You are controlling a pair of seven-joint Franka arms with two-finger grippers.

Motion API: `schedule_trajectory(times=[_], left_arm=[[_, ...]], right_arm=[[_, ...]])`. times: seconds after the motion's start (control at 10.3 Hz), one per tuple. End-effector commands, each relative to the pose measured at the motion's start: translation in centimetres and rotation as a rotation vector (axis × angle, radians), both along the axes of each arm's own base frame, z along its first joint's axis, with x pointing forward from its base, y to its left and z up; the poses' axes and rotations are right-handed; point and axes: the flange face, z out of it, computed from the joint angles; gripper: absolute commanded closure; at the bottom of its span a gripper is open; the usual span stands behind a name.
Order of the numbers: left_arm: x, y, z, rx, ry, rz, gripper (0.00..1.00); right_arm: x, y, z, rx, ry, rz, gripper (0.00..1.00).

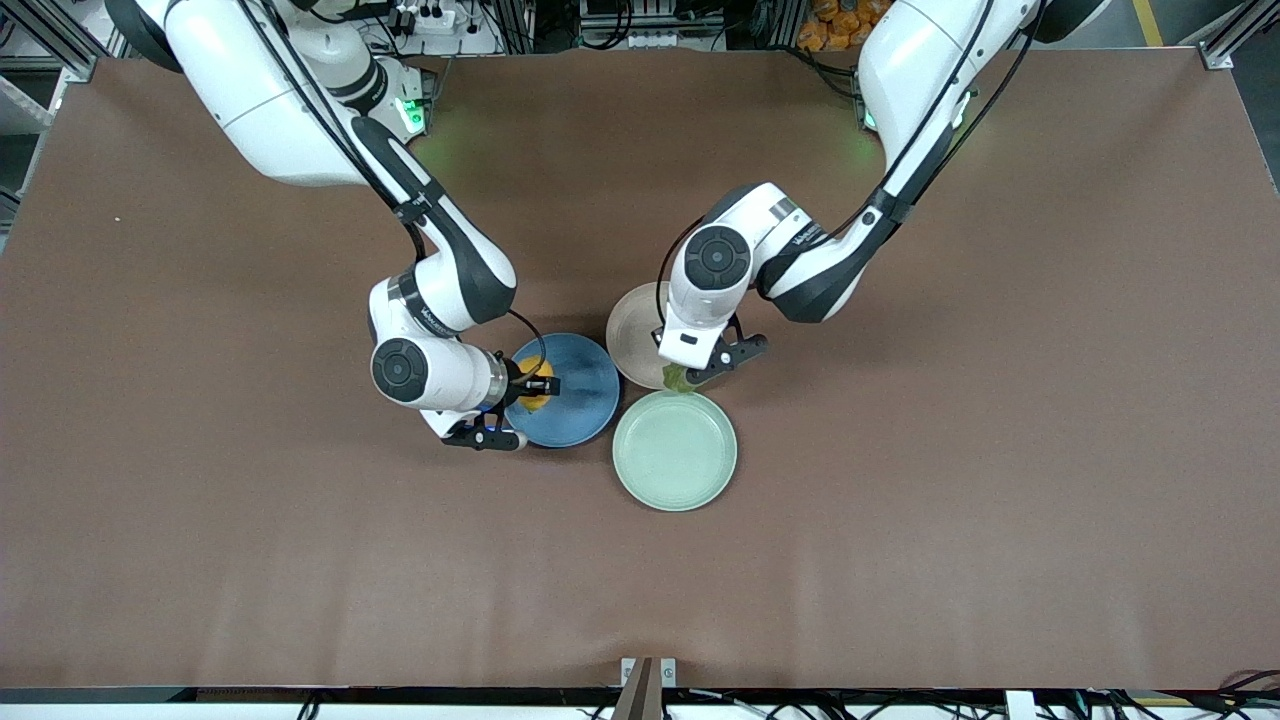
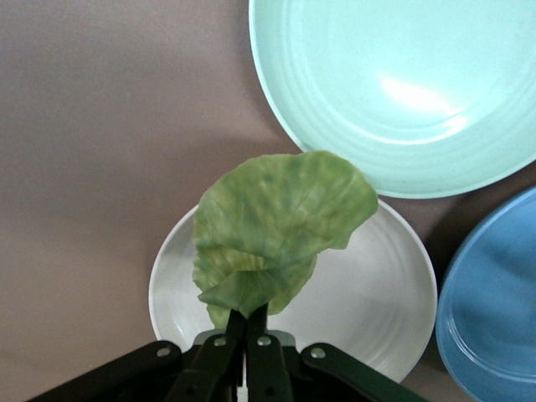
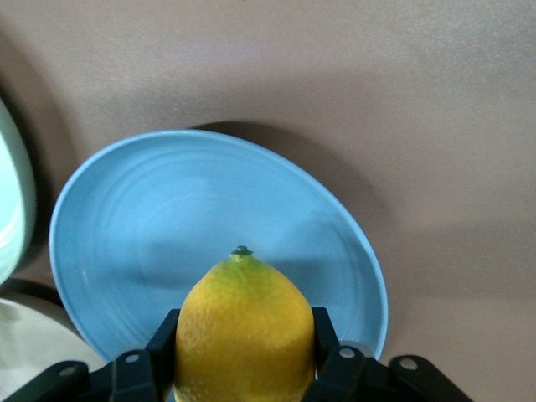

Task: Place lemon and lettuce in plates
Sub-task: 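Release the lemon onto the blue plate with the right gripper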

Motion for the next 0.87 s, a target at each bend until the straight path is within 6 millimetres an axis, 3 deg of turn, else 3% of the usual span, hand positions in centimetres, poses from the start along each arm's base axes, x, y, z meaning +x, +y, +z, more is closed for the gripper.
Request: schedule_trajectory(times=[0.0,0.1,0.19,0.39,0.78], left_arm=[[0.5,-0.6,0.0,-0.017,-0.018,0.022,0.75],[1.3,-0.3,0.8,-0.025,-0.033,0.034,0.09],[2.5,-0.7,2.7,-0.051,-0.062,0.045,0.00],[3.6,-0.5,4.9,-0.069,-0.091,0.059,0.00],[6.9,4.6,12.9,-0.058,-0.185,0.111,0.00]], right_arm=[[1.6,-0.9,3.3,0.024,-0.013,-0.024,0.00],[2.8,-2.3,6.1,0.022,-0.027,-0.034,0.00],[4.0,-4.1,9.0,0.010,-0.029,-0.039,0.00],[6.2,-9.9,13.2,-0.075,-0.073,-0.040,0.00],[7.1,-23.5,22.1,-0.177,-0.197,0.106,0.00]])
